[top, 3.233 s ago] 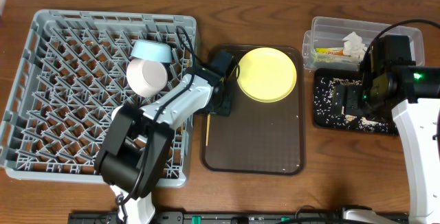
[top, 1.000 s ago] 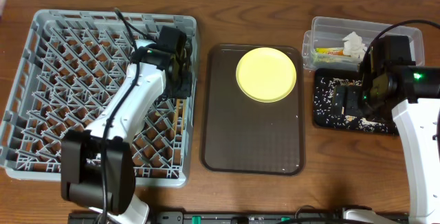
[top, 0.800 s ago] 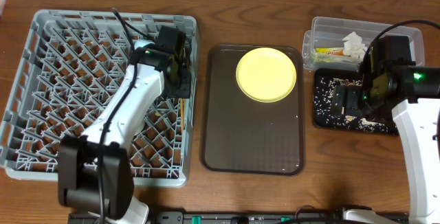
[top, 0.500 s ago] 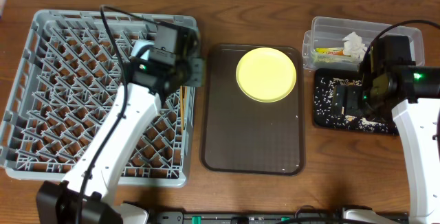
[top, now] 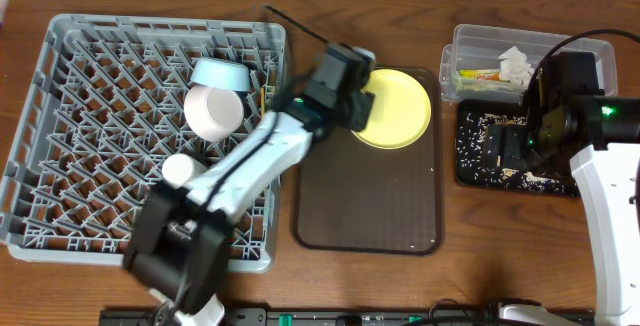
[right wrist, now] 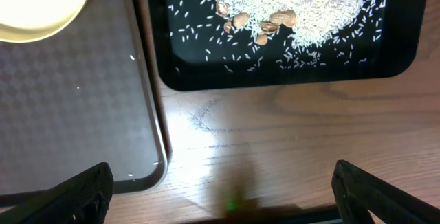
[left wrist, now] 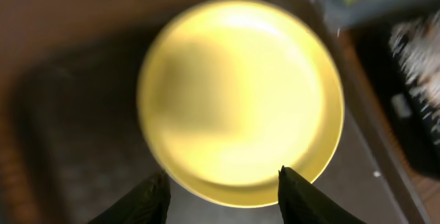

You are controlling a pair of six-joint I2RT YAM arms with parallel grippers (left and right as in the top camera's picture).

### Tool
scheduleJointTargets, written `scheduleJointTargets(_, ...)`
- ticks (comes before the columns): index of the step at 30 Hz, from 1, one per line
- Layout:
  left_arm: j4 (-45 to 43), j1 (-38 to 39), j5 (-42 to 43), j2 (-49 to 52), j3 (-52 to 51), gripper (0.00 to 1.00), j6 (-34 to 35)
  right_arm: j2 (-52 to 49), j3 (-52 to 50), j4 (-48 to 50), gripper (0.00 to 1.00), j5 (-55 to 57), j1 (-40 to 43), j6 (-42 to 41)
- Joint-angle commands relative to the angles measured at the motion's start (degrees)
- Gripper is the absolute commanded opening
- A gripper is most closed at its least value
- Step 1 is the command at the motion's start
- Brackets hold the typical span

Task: Sort waste into correct bins and load items into the dishwasher
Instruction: 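Reach the left gripper to the yellow plate and grasp its rim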

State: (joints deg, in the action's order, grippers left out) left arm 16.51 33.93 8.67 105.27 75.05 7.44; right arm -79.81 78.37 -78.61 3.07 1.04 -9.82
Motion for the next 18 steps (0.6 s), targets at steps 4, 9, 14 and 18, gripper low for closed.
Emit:
scheduleJointTargets(4,-0.15,3.23,0.11,6.45,0.2,0.53,-0.35,-0.07,0.52,-0.26,0.99,0.52,0.07,0.68)
scheduleJointTargets(9,0.42,3.54,-0.33,8.28,0.17,0.53,-0.33,-0.07,0.52,-0.28,0.99,0.52,0.07,0.68)
scheduleJointTargets(14,1.88,3.39,-0.35,8.33,0.07,0.53,-0.35,-0.07,0.52,-0.44,0.99,0.52,0.07,0.68)
scheduleJointTargets(18,1.86,3.43,-0.33,8.35,-0.24,0.53,-0.35,-0.07,0.52,-0.44,0.99,0.52,0.07,0.68)
